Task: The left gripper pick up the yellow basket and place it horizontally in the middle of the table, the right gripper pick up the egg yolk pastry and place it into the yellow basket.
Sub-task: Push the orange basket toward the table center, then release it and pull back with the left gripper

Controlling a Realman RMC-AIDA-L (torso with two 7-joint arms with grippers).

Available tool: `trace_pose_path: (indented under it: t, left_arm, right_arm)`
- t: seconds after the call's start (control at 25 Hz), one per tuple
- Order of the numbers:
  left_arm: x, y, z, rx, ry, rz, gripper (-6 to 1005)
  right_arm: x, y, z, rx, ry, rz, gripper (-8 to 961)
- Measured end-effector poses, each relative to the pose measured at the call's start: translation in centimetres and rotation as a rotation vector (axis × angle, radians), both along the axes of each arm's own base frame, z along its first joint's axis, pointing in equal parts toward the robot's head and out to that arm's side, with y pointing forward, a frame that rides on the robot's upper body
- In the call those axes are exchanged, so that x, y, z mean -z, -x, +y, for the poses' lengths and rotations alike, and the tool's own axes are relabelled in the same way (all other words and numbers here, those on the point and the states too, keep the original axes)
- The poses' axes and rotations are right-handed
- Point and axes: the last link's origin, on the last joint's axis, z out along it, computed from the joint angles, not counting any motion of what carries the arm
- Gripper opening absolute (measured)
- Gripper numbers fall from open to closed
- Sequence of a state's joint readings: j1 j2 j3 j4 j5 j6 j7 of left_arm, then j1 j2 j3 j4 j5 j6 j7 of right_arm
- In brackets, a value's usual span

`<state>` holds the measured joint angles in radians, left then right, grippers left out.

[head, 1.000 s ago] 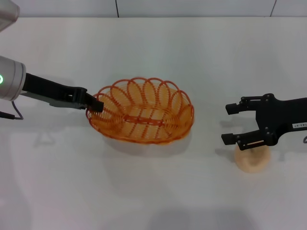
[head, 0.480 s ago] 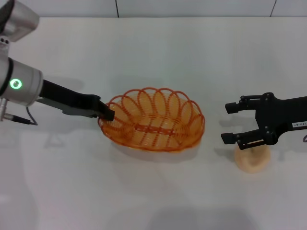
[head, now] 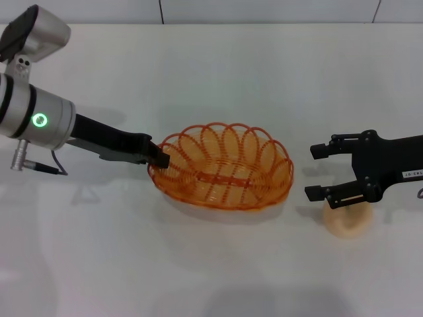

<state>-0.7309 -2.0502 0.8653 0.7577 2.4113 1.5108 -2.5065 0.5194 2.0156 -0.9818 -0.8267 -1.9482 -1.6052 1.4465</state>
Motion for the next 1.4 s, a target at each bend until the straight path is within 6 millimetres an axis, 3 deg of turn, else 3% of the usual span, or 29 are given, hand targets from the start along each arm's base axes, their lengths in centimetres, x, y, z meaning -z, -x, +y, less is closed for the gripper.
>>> trace_pose_path:
  t: [0.36,1.4]
  left_arm:
    - [1.2,0.6,-0.4,-0.034,-0.001,-0.012,76]
    - [0.8,0.7,-0.3,-0.029,0.001,0.001,111]
  right_arm:
    - [0.0,-0.1,-0.1,0.002,0.0,0.0,826]
    - [0.1,0.0,-0.1,0.002,0.0,0.002,825]
